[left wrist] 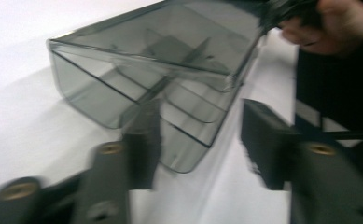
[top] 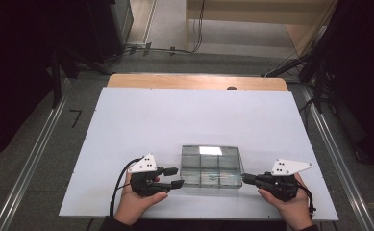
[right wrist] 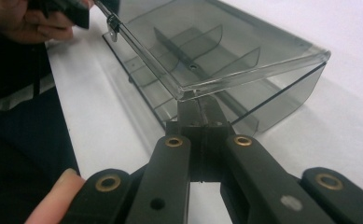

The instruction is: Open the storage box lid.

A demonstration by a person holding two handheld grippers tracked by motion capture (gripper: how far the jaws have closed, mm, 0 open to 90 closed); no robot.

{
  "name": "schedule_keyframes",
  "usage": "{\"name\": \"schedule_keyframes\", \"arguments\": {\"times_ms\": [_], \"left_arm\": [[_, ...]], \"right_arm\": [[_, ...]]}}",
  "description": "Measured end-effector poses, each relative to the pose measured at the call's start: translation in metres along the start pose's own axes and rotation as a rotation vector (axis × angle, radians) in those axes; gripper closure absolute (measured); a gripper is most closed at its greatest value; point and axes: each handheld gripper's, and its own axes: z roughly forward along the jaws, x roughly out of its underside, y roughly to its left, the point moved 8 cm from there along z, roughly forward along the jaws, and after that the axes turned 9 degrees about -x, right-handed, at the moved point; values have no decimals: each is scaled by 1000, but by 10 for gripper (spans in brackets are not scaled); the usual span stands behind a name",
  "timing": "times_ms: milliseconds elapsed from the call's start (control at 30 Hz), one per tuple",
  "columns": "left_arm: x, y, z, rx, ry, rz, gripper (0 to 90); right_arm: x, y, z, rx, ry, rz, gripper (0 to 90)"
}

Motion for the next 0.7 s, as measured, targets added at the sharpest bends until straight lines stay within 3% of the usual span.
{"name": "schedule_keyframes", "arguments": {"times_ms": [67,200,300,400,500,700], "left_arm": [[-3,2,0,-18,-7,-11,266],[-9,3,0,-20,-22,-21,196],[-12,5,2,-30,-23,-24,71],[-17,8,3,-50,-39,-37,0],[-27,17,4,-126,-72,-40,0],[-33,22,11,-125,-68,-36,0]], "right_arm": [[-5,-1,-2,6,-15,3,881],[-9,-1,-3,14,-26,2,881],[-13,-3,-3,30,-30,0,881],[-19,-4,-5,32,-46,4,881],[-25,-5,-7,40,-56,2,881],[-31,-8,-9,48,-70,3,881]]}}
